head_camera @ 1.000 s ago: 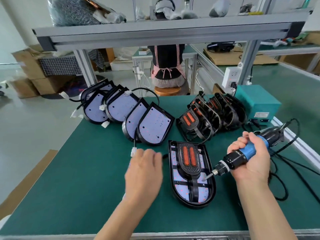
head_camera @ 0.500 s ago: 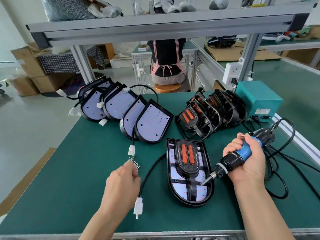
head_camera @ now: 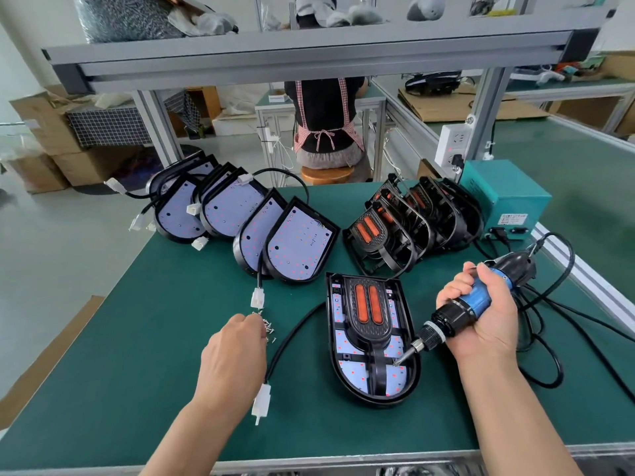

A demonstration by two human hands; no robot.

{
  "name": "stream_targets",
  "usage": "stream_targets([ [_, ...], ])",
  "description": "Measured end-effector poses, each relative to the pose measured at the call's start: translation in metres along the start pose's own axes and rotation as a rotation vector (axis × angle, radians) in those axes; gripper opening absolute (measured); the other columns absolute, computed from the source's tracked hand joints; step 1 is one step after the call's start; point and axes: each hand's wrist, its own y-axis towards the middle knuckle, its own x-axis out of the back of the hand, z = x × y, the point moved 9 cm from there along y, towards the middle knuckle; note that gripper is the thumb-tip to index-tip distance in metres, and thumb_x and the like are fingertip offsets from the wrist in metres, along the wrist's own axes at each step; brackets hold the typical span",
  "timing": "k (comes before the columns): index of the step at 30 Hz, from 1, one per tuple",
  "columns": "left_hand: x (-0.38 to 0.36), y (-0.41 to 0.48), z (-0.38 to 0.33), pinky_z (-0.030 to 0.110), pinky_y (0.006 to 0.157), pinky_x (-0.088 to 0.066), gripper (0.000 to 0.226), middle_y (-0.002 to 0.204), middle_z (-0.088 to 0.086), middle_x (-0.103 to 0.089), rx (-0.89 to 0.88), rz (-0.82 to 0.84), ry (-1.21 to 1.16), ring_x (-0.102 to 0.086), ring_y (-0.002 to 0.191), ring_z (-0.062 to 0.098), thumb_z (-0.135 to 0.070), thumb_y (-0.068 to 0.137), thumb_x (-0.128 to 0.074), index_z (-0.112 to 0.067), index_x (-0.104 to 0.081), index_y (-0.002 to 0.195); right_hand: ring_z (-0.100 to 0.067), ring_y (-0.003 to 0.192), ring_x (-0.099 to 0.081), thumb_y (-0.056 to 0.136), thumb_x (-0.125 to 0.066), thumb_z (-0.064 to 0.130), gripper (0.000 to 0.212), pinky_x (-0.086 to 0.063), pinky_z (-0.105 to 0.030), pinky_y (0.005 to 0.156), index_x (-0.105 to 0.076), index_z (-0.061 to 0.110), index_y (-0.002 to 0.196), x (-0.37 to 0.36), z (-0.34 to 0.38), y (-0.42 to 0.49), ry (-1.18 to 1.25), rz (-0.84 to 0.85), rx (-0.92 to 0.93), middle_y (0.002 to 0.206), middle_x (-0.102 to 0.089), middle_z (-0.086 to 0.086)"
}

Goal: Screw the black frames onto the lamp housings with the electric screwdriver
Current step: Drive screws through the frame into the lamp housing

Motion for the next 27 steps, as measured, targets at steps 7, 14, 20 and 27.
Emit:
stream_targets([
  [7, -0.007, 0.006, -0.007, 0.033, 0.072, -0.050, 0.015, 0.092, -0.003, -0.052, -0.150, 0.148, 0.257, -0.059, 0.082, 0.024, -0.005, 0.092, -0.046, -0.019, -0.051, 0.094, -0.003, 0.054, -0.046, 0.099, -0.055, 0.021, 0.011, -0.044, -0.013, 0.055, -0.058, 0.014, 0.091, -0.005, 0.005, -0.004, -0.014, -0.006, 0.030, 0.071, -0.049, 0.007],
  [14, -0.005, 0.024, 0.004, 0.035, 0.069, -0.049, 0.009, 0.082, -0.002, -0.058, -0.097, 0.213, 0.035, -0.056, 0.079, 0.024, -0.009, 0.085, -0.049, -0.016, -0.054, 0.082, -0.003, 0.055, -0.048, 0.097, -0.059, 0.019, 0.007, -0.046, -0.015, 0.055, -0.058, 0.013, 0.093, -0.016, 0.006, -0.009, -0.002, 0.006, 0.050, 0.071, -0.051, 0.006],
  [20, 0.015, 0.007, 0.005, 0.022, 0.049, -0.048, 0.025, 0.064, 0.000, -0.067, 0.111, 0.056, -0.677, -0.057, 0.049, 0.016, 0.003, 0.085, -0.061, -0.020, -0.070, 0.082, -0.004, 0.056, -0.048, 0.096, -0.060, 0.016, 0.008, -0.046, -0.015, 0.056, -0.057, 0.013, 0.089, -0.030, 0.009, -0.019, 0.013, -0.028, 0.101, 0.072, -0.051, 0.006],
  [27, -0.021, -0.031, -0.067, 0.013, 0.050, -0.051, 0.009, 0.074, 0.014, -0.070, 0.364, 0.481, -1.619, -0.065, 0.058, 0.011, -0.006, 0.067, -0.075, -0.003, -0.078, 0.075, -0.006, 0.052, -0.050, 0.094, -0.063, 0.013, 0.012, -0.047, -0.018, 0.053, -0.052, 0.013, 0.089, -0.072, 0.016, -0.037, 0.043, -0.009, 0.186, 0.068, -0.052, 0.004],
])
